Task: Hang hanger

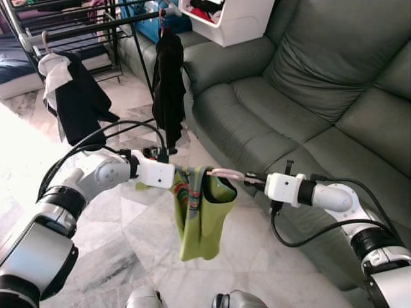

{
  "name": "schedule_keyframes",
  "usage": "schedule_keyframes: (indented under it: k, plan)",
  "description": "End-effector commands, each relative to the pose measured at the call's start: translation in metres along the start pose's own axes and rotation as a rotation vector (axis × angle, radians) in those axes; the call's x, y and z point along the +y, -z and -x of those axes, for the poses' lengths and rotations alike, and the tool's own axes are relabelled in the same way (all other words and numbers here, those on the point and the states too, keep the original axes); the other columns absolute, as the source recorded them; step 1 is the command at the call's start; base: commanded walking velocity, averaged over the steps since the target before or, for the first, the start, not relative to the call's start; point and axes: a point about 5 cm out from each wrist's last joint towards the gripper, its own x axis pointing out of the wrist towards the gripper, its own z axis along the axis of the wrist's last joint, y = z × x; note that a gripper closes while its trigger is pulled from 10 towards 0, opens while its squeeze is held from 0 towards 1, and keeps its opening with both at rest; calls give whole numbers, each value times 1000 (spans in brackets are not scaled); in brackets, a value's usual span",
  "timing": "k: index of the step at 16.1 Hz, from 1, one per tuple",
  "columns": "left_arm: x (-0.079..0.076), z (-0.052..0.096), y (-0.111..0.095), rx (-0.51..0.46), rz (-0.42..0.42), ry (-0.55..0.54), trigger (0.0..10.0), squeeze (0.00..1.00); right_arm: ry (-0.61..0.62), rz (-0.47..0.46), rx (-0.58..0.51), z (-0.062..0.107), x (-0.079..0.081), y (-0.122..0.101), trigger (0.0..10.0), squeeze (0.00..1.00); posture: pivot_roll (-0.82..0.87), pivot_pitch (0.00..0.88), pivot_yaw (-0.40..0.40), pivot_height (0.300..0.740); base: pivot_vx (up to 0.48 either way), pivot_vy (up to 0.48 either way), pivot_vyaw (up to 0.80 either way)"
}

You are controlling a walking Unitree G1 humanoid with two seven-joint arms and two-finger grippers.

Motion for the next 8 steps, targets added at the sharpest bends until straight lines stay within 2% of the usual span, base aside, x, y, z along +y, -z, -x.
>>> schedule_keyframes:
  k: [1, 8]
  plan:
    - [-1, 2, 5, 34, -25, 13, 0, 0, 28, 35, -22, -3, -7, -5, 10000, 0, -61, 24, -48, 740, 0, 0, 0]
    - [-10, -5, 6, 63, -42, 29, 0, 0, 56, 53, -28, -11, -11, -9, 10000, 0, -62, 26, -51, 740, 0, 0, 0]
